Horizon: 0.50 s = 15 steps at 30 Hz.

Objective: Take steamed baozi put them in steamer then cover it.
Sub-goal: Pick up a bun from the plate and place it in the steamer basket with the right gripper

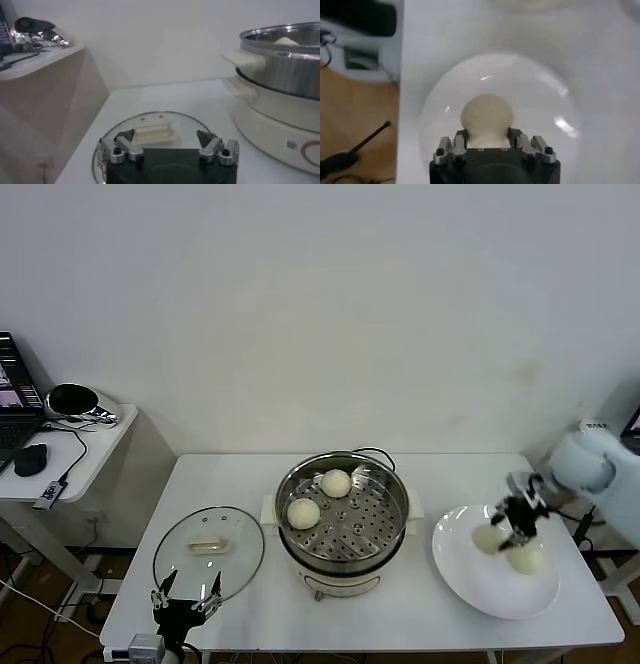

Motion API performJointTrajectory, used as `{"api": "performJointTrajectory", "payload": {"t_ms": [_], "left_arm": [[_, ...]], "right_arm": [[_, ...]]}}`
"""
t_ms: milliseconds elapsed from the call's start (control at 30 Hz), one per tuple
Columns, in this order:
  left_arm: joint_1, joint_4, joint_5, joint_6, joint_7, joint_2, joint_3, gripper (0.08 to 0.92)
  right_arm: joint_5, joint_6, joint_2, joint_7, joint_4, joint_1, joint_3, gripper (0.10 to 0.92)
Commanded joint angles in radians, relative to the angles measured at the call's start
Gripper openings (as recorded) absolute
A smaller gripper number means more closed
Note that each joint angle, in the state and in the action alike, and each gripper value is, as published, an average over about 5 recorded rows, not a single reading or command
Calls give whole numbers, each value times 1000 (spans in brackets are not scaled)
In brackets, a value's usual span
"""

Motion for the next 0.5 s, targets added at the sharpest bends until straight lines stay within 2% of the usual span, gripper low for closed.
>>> {"api": "performJointTrajectory", "payload": {"t_ms": [33, 167, 267, 367, 500], "left_arm": [[0, -11, -1, -2, -3, -3, -7, 823], [-3, -16, -7, -1, -3, -7, -17, 823], [-6, -23, -7, 0, -3, -10, -19, 823], [-8, -34, -6, 2, -4, -15, -25, 823], [-8, -35, -11, 2, -6, -20, -39, 823]], "right_arm": [[215, 17, 285, -20, -93, 420, -169, 509], [263, 95, 376, -25, -146, 434, -194, 509], [260, 275, 450, -52, -209, 428, -206, 509], [210, 419, 509, -98, -220, 421, -228, 509], [108, 585, 554, -109, -164, 403, -266, 509]]}}
